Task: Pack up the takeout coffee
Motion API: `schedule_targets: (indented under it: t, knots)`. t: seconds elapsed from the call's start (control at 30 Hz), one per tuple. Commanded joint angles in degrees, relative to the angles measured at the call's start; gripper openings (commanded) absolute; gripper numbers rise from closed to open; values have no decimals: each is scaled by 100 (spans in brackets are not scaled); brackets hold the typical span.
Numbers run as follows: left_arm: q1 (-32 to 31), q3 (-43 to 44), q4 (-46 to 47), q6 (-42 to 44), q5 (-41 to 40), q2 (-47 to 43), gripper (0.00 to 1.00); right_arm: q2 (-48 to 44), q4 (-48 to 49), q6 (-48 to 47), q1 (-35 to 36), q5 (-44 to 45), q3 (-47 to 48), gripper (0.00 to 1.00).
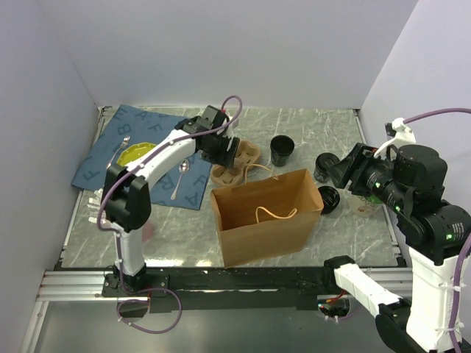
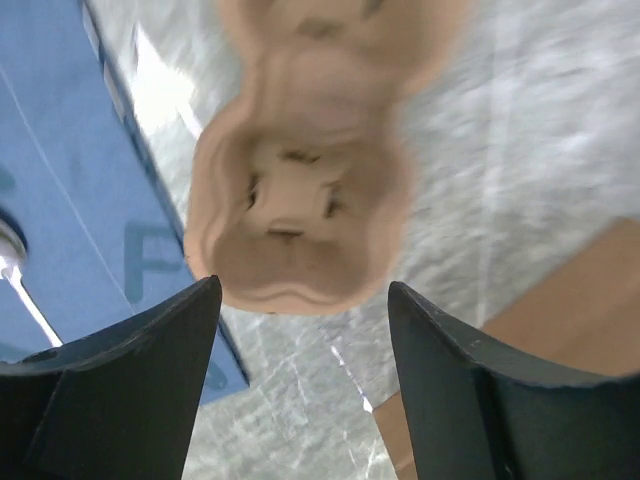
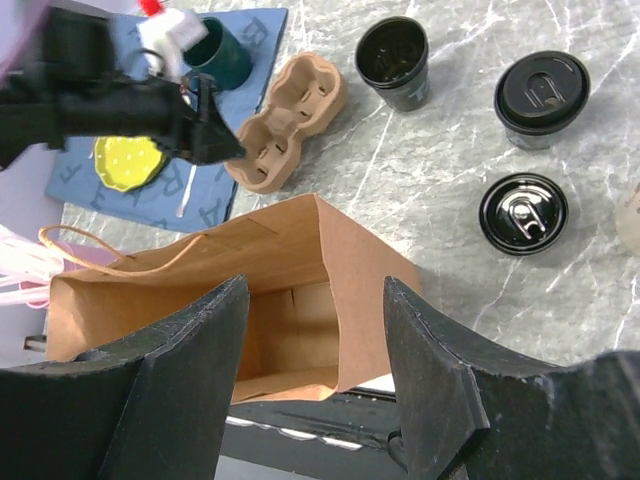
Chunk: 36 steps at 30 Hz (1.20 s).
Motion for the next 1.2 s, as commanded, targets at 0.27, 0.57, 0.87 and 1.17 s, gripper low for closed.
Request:
schedule_targets:
  t: [0.27, 0.57, 0.87, 1.17]
  knots:
    - [-106, 1320, 279, 467, 453, 536, 70, 962, -303, -435, 27, 139, 925, 64]
    - [-273, 1787, 122, 432, 155, 1257, 67, 1287, -329, -479, 27, 166, 1197, 65]
    - [-282, 2014, 183, 423, 190, 1661, 61, 1376, -365, -444, 36, 210, 1243, 65]
    - [-308, 2314, 8, 396, -267, 1829, 61, 1542, -347, -347, 27, 87, 1268, 64]
